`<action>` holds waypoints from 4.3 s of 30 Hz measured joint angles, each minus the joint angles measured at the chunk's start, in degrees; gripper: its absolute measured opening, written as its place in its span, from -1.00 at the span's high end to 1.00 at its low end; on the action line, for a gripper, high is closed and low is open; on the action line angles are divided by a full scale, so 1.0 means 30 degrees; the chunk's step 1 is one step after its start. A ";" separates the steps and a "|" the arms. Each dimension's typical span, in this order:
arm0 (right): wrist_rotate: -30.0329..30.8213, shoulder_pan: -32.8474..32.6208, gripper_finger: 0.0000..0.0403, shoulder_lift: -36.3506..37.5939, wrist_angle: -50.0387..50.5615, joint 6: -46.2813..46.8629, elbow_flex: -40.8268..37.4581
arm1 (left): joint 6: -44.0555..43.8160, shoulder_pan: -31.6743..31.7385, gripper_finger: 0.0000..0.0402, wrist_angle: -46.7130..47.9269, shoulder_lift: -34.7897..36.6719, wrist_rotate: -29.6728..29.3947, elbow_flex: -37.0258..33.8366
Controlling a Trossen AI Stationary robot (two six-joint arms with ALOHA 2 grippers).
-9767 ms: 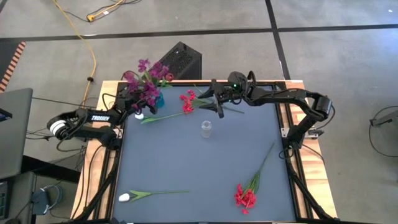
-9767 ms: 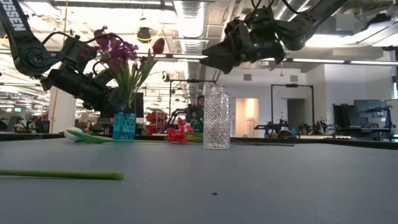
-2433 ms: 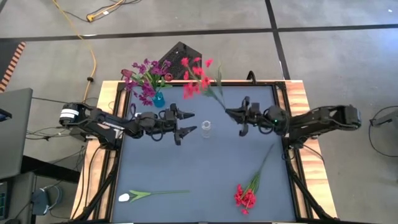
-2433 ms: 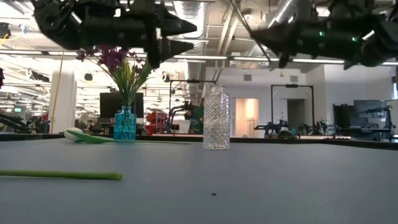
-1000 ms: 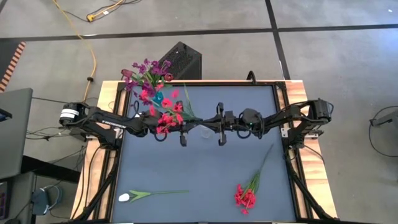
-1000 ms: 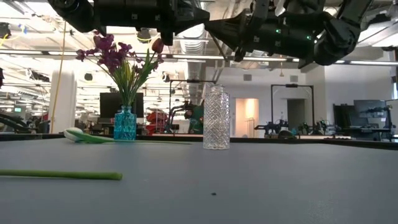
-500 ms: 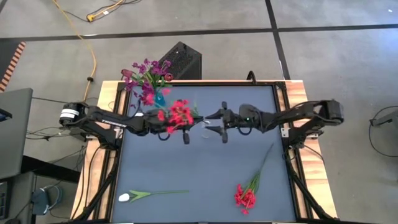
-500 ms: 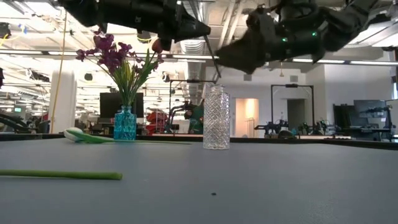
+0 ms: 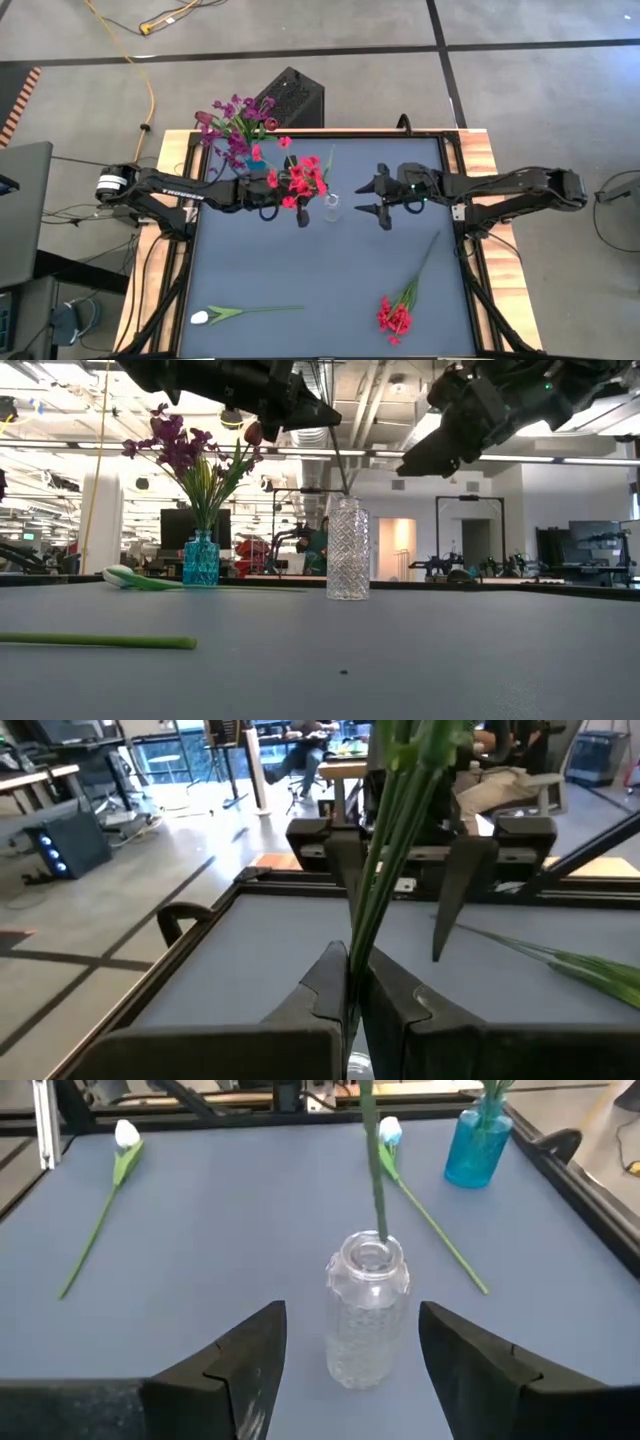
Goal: Sort flowers into vase by color
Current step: Put the top red flowers into the transparent vase, then put the red flowers into the transparent vase
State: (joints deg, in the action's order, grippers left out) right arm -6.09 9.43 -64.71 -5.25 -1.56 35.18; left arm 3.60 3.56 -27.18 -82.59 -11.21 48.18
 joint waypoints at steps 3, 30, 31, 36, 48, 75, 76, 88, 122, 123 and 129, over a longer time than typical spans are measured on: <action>0.0017 -0.0022 -0.26 0.0312 0.0168 0.0000 0.0000 | -0.0118 0.0069 1.00 -0.0202 -0.0307 0.0002 0.0007; 0.0038 -0.0758 -0.27 0.0199 0.0936 -0.0138 0.0000 | -0.3114 0.0472 0.64 0.0436 -0.3225 0.0399 0.0641; 0.0038 -0.0758 -0.27 0.0199 0.1037 -0.0138 0.0000 | -0.3144 0.0532 0.58 0.0459 -0.3220 0.0655 0.0641; 0.0038 -0.0765 -0.27 0.0199 0.1280 -0.0017 0.0000 | -0.3163 0.0824 0.32 0.3074 -0.2961 0.1791 0.1384; 0.0038 -0.0758 -0.27 0.0236 0.1643 0.0015 0.0000 | -0.1723 0.0922 0.02 1.5409 -0.1996 0.2189 0.6335; -0.0035 -0.1041 -0.27 0.0243 0.3286 -0.0283 0.0358 | -0.1635 0.0888 0.01 2.2905 0.4389 0.2467 0.8969; -0.0035 -0.1230 -0.27 0.0236 0.4440 -0.0448 0.0745 | -0.1900 0.0805 0.01 2.3234 0.4693 0.2382 0.8966; -0.0027 -0.4302 -0.27 0.0244 1.4637 -0.2770 0.3344 | -0.4430 -0.2245 0.04 2.4450 0.6943 -0.1722 0.6356; -0.1521 -1.2025 -0.27 -0.8765 2.2352 -0.4959 0.4657 | -0.3158 -0.4249 0.10 1.6563 0.7002 -0.3345 -0.0288; -0.1515 -1.2028 -0.27 -0.8947 2.2106 -0.5189 0.4540 | -0.3041 -0.4236 0.10 1.6385 0.7002 -0.3313 -0.0291; -0.1125 -1.2021 -0.25 -1.0460 2.1181 -0.5974 0.4338 | -0.2923 -0.4243 0.10 1.6306 0.7002 -0.3169 -0.0284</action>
State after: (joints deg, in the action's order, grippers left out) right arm -9.47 -26.63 -96.09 58.29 -19.48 48.19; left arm -5.17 -9.17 21.74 -61.58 -20.72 47.33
